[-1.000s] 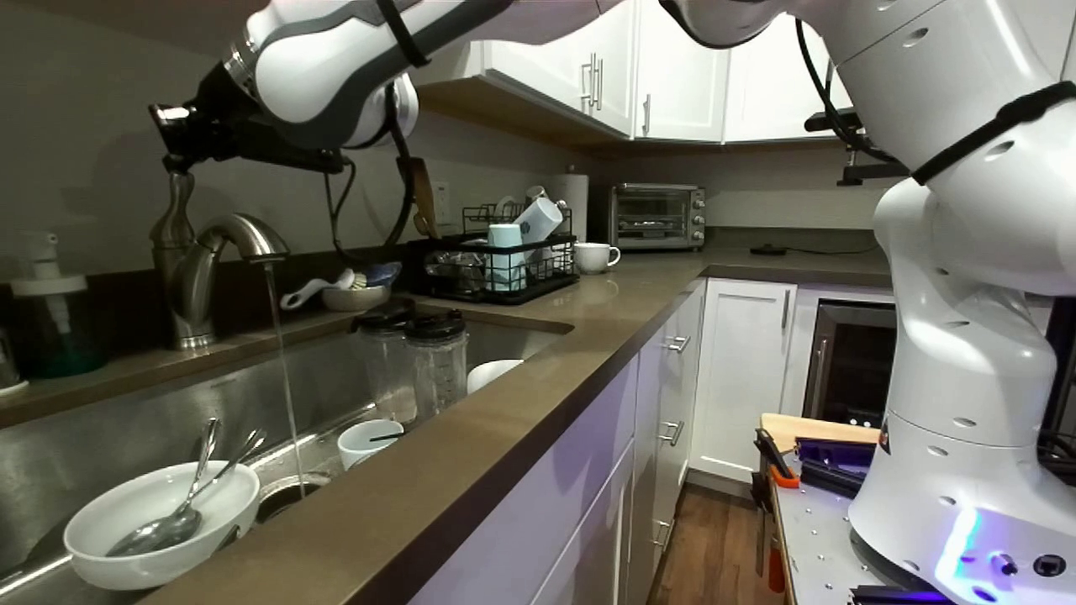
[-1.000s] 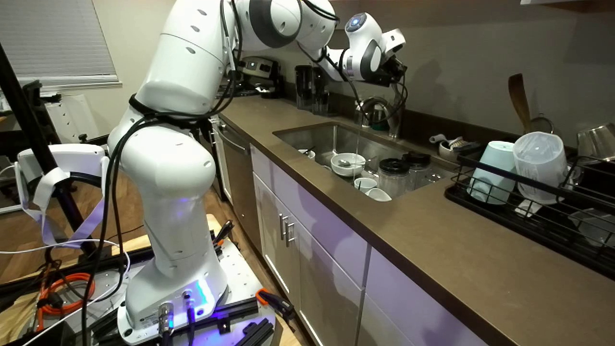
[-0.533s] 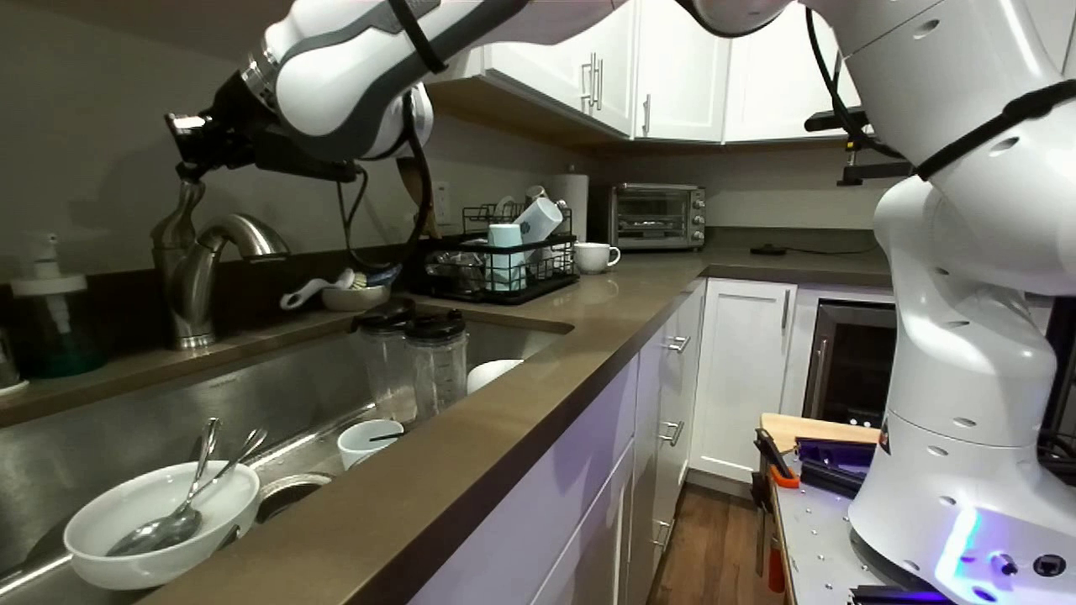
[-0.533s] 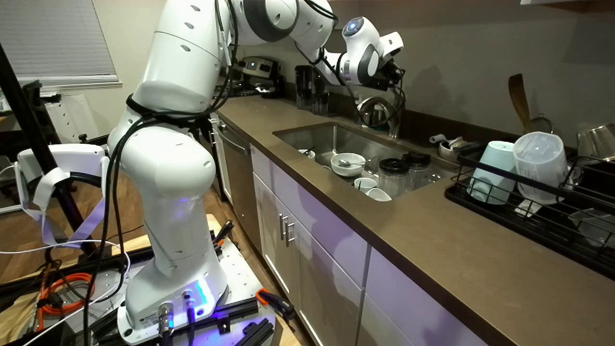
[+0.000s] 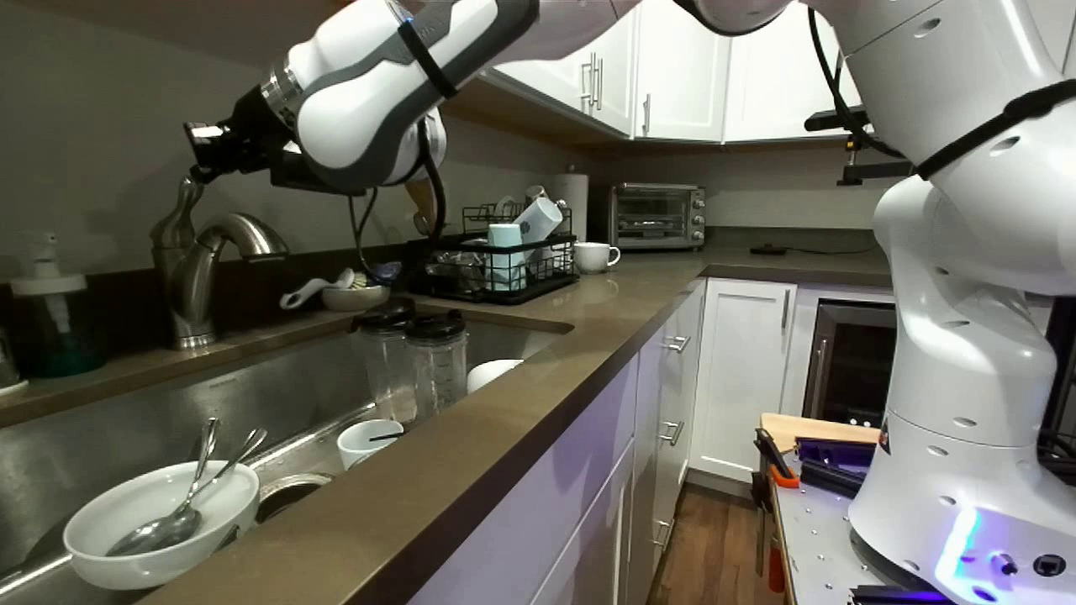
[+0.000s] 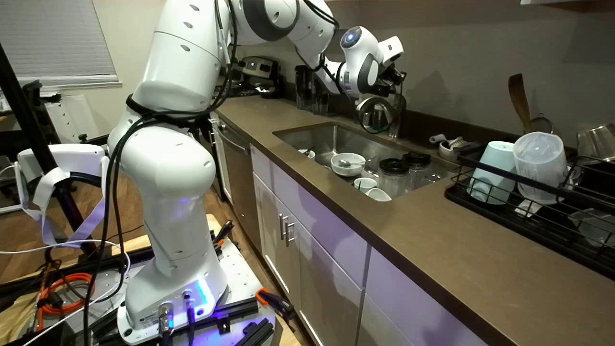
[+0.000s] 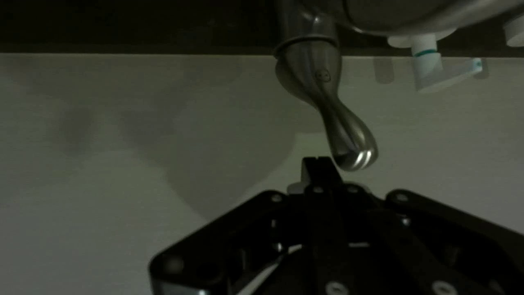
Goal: Open then close the tap
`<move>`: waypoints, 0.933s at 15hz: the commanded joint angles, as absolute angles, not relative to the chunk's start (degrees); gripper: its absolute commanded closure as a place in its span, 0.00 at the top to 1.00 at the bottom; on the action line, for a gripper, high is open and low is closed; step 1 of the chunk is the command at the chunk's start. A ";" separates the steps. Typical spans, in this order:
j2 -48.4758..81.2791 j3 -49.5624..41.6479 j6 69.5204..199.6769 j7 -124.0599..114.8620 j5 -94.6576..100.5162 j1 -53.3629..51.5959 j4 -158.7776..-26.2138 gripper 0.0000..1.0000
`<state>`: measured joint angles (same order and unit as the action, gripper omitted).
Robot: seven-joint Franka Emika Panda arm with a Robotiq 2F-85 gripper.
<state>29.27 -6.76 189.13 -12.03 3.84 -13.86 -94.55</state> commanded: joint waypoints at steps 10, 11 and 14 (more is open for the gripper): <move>25.09 -13.75 198.44 -11.89 1.61 -16.40 -102.84 0.02; 24.74 -14.27 198.43 -11.75 1.62 -16.68 -103.01 0.02; 22.63 -17.56 198.43 -11.23 1.25 -19.14 -105.12 0.02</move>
